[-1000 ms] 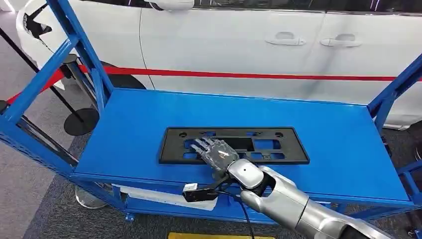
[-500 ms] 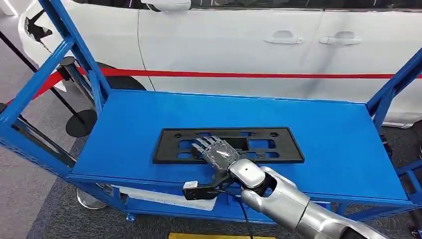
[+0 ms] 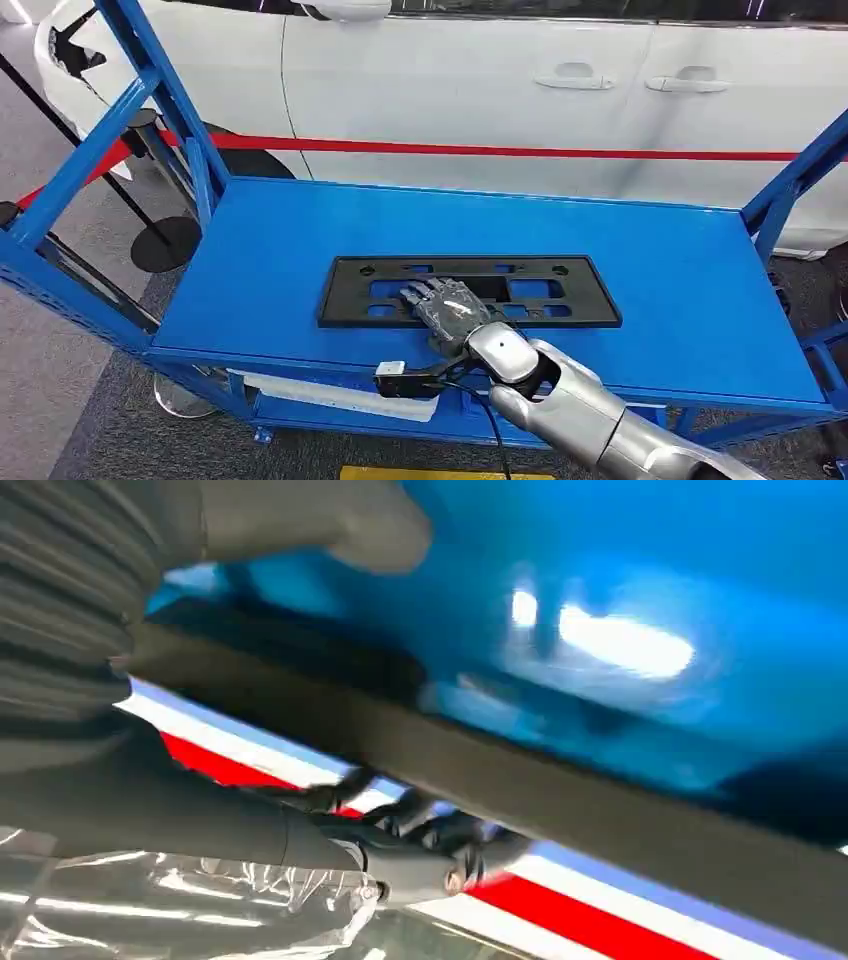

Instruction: Take the parts from the cabinet and place them on the table.

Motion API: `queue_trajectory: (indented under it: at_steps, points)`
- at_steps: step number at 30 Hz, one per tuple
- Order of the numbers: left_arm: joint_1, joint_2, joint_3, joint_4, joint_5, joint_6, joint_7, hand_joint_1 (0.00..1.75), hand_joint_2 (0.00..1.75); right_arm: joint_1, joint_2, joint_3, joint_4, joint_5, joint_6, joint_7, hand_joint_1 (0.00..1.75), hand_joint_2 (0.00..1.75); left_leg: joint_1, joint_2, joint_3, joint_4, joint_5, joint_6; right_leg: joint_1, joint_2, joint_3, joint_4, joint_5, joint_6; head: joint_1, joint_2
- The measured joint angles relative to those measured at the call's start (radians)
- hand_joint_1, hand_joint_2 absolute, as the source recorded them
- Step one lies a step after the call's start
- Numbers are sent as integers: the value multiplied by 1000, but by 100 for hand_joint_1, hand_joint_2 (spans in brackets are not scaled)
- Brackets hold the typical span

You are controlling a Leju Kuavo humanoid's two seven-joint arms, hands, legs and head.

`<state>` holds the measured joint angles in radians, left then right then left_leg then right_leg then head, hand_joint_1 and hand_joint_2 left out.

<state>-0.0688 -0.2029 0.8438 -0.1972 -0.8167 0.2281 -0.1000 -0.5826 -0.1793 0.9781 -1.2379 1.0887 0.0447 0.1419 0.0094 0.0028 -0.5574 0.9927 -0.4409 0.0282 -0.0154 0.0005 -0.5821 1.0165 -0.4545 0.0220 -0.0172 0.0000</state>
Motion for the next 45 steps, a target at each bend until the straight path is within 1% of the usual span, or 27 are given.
queue_trajectory:
  at_steps: [1, 3, 4, 6, 7, 8, 10, 11, 15, 17, 20, 21, 22, 23, 25, 26, 27, 30, 31, 33, 35, 36, 37, 39, 41, 43, 45]
  points:
    - [-1, 0, 0, 0, 0, 0, -2, 0, 0, 1, 0, -5, 0, 1, -4, -1, 155, 175, 0, 0, -1, -1, 0, 5, 1, 0, -16, 35, -27, 2, 0, 0]
    - [-1, -1, 0, 0, 0, 0, -2, 0, 0, 6, 0, -7, 1, 3, -10, -2, 164, 175, -2, 1, -2, -1, -1, 9, 1, 0, -91, 194, -110, 9, 0, 0]
    - [0, -1, 0, 0, 0, 0, -2, 0, 0, 11, -1, -7, 2, 5, -12, -2, 162, 175, -3, 1, -2, 0, -1, 10, 1, 0, -129, 272, -136, 11, 0, 0]
    - [0, -1, 0, 0, 1, 0, -2, 0, 0, 16, -1, -9, 3, 7, -15, -2, 162, 175, -3, 1, -2, 0, -2, 10, 0, 0, -148, 308, -138, 12, 0, 0]
    - [1, -1, 1, 0, 2, 0, -4, 0, 0, 18, -1, -11, 3, 8, -19, -5, 162, 175, -3, 1, 0, 1, -3, 10, 0, 0, -144, 291, -112, 12, 0, 0]
    - [0, -1, 1, 0, 3, 0, -6, 0, 0, 18, -1, -13, 3, 8, -20, -5, 162, 175, -3, 0, 2, 2, -5, 9, 0, 0, -119, 234, -72, 11, 0, 0]
    - [0, -2, 2, 0, 4, 0, -11, 0, 0, 21, 0, -16, 2, 9, -23, -8, 162, 175, -2, -2, 9, 5, -12, 3, -1, -1, -30, 54, 18, 4, 0, 0]
    - [0, -2, 2, 0, 4, -1, -11, 0, 0, 22, 0, -17, 1, 10, -24, -10, 157, 175, -8, -3, 8, 9, -17, -3, 2, -1, -8, 9, 9, -2, 0, 0]
    - [-1, -3, 4, 0, 3, -5, -15, 0, 0, 45, 0, -27, -20, 29, -38, -6, 155, 175, -9, -4, 8, 8, -19, -22, 7, 1, -10, 1, 8, -20, -1, 0]
    - [-2, -2, 5, 0, 2, -5, -13, 0, 0, 54, 8, -32, -36, 42, -37, 0, 154, 175, -6, -4, -3, 39, -47, -33, 0, -3, -3, -7, 11, -34, -1, 0]
    - [-2, -2, 6, 0, -3, -4, -9, 0, 0, 72, 16, -45, -49, 64, -33, 6, 161, 175, -1, -4, -108, 270, -162, -44, 2, -7, -5, -7, 9, -42, -2, 0]
    - [-1, -3, 6, 0, -3, -3, -8, 0, 0, 78, 19, -51, -53, 68, -32, 7, 166, 175, 1, -4, -135, 326, -175, -46, 2, -6, -5, -6, 9, -43, -2, 0]
    - [0, -3, 7, 0, -3, -3, -7, 0, 0, 83, 22, -58, -57, 74, -36, 7, 162, 175, 2, -4, -140, 333, -164, -47, 2, -6, -4, -6, 9, -43, -2, 0]
    - [-1, -3, 8, 0, -4, -2, -8, 0, 0, 88, 25, -66, -63, 88, -55, 5, 161, 175, 3, -3, -120, 286, -127, -47, 2, -5, -3, -5, 8, -42, -2, 0]
    - [-2, -4, 10, 0, -5, 7, -9, 0, 0, 99, 30, -91, -76, 106, -100, 3, 150, 175, 4, -3, -37, 109, -33, -42, 1, -4, 1, -1, 4, -37, -2, 0]
    - [-2, -6, 11, 0, -6, 10, -10, 0, 0, 104, 33, -107, -82, 116, -122, 1, 164, 175, 4, -4, -8, 35, -17, -36, 1, -4, 0, 1, 2, -33, -2, 0]
    - [-3, -8, 13, 0, -6, 10, -11, 0, 0, 106, 33, -122, -89, 128, -151, -1, 164, 175, -2, -5, 1, 17, -25, -33, 8, -3, -6, 8, 1, -27, -2, 0]
    - [0, -12, 15, 0, -8, 6, -12, 0, 0, 107, 40, -176, -125, 147, -236, -22, 162, 175, -6, -6, -10, 25, -21, -19, 4, -2, -11, 2, 9, -11, 0, 0]
    - [0, -15, 15, 0, -10, 3, -16, 0, 175, 103, 41, -194, -140, 147, -260, -33, 155, 175, 0, -6, -8, 15, -14, -8, 8, -2, -11, 2, 9, -4, -1, 0]
    - [-3, -19, 16, 0, -13, 1, -22, 0, 175, 91, 45, -240, -175, 147, -297, -57, 150, 175, 2, -3, -5, 8, -8, 5, 2, -1, -40, 69, -45, 2, 1, 0]
    - [-3, -21, 16, 0, -19, 1, -26, 0, 175, 82, 50, -273, -201, 147, -336, -71, 150, 175, 0, -3, -6, 8, -7, 8, 1, -1, -116, 232, -121, 8, 0, 0]
    - [-3, -21, 16, 0, -21, 1, -26, 0, 175, 79, 53, -287, -212, 146, -349, -76, 150, 175, 0, -4, -7, 9, -8, 8, 1, -1, -148, 297, -139, 11, 1, 0]
    - [-3, -23, 15, 0, -21, 3, -26, 0, 175, 75, 56, -298, -221, 145, -363, -82, 154, 175, 0, -4, -7, 10, -8, 8, 0, -1, -163, 323, -134, 12, 1, 0]
    - [-4, -26, 15, 0, -21, 5, -26, 0, 175, 64, 65, -325, -245, 135, -393, -98, 162, 175, 0, -6, -5, 13, -12, 7, -3, -1, -124, 233, -62, 12, 1, 0]
    - [-5, -26, 15, 0, -21, 5, -27, 0, 175, 48, 72, -338, -262, 132, -405, -106, 161, 175, 0, -7, -4, 22, -20, -1, -7, -2, -46, 68, 23, 10, 1, 0]
    - [-7, -26, 16, 0, -21, 6, -29, 0, 175, 38, 80, -343, -274, 114, -417, -122, 168, 175, -8, -8, -15, 36, -27, -12, -1, 0, -30, 21, 3, -1, 0, 0]
    - [-6, -27, 16, 0, -24, 9, -31, 0, 175, 37, 85, -359, -295, 70, -447, -151, 166, 175, -5, -7, -19, 29, -23, -21, 1, 1, -38, 25, 4, -11, 0, 0]
